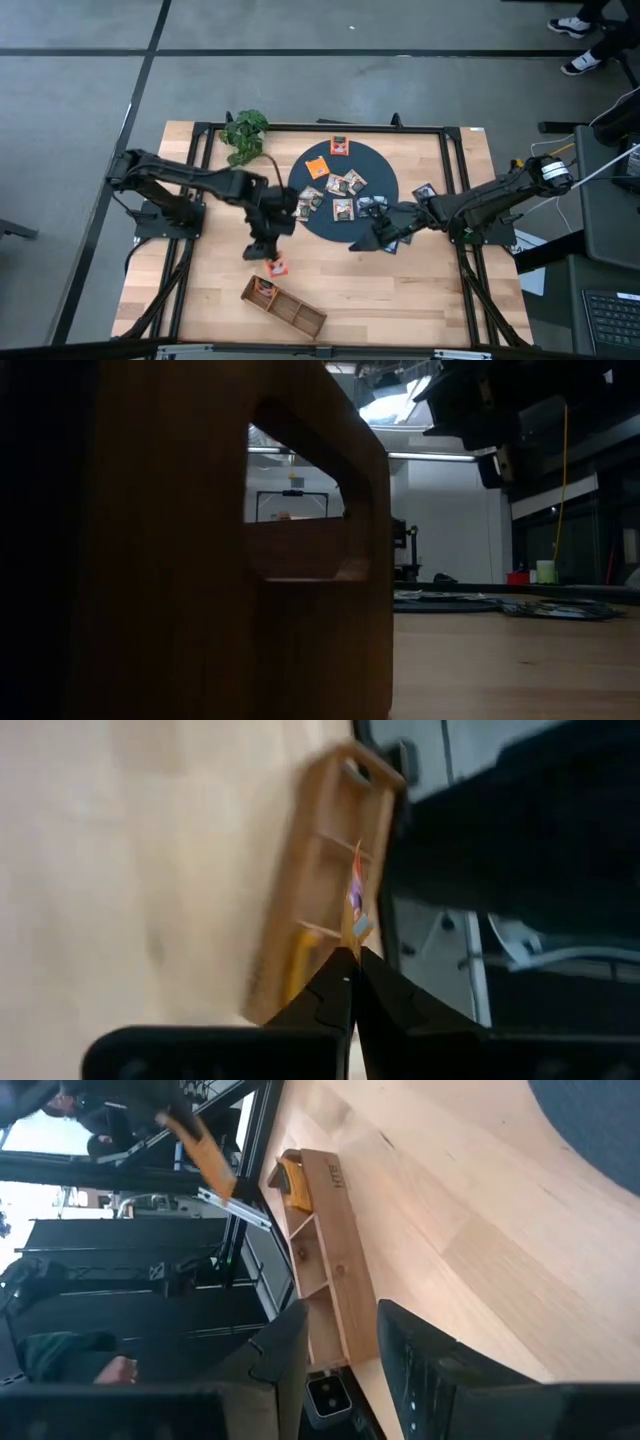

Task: Pick & Place Tea
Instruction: Put the orange tea bag into the left section of the wooden organizer

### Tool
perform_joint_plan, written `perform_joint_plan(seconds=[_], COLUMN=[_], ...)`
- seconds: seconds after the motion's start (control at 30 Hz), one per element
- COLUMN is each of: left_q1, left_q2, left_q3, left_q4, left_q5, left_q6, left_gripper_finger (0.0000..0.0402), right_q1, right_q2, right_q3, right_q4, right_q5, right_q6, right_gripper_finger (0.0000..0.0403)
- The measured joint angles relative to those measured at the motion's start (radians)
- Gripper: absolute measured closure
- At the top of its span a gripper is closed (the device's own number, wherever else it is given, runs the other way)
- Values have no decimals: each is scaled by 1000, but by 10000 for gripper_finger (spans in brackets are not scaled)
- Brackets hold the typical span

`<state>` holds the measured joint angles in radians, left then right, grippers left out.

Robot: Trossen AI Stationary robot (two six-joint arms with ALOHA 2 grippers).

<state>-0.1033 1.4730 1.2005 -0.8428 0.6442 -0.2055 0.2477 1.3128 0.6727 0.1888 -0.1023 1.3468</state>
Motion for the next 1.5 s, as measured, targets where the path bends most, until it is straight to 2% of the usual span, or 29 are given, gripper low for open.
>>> perform_joint_plan(seconds=[0.1, 0.23, 0.4, 0.53, 0.87, 1.1, 1.5], left_q1=[-75, -179, -284, -335, -350, -364, -366], left_q2=[0, 0, 0, 8, 117, 206, 348], left_q3=[4, 4, 4, 4, 6, 121, 218], left_q4=[1, 0, 0, -8, -57, -192, -285], left_q5=[-6, -88, -214, -267, -291, -413, -418], left_q6=[-59, -109, -121, -98, -25, 77, 200], left_gripper_finger=[399, 399, 399, 399, 399, 398, 398], right_q1=[23, 47, 67, 71, 71, 71, 71], right_q2=[0, 0, 0, 0, 0, 0, 1], right_q3=[0, 0, 0, 0, 0, 0, 0], right_q4=[-1, -13, -42, -51, -61, -70, -113], right_q5=[37, 89, 148, 161, 187, 199, 199], right_q6=[-21, -47, -49, -49, -50, -62, -65], right_gripper_finger=[279, 279, 279, 279, 279, 279, 279])
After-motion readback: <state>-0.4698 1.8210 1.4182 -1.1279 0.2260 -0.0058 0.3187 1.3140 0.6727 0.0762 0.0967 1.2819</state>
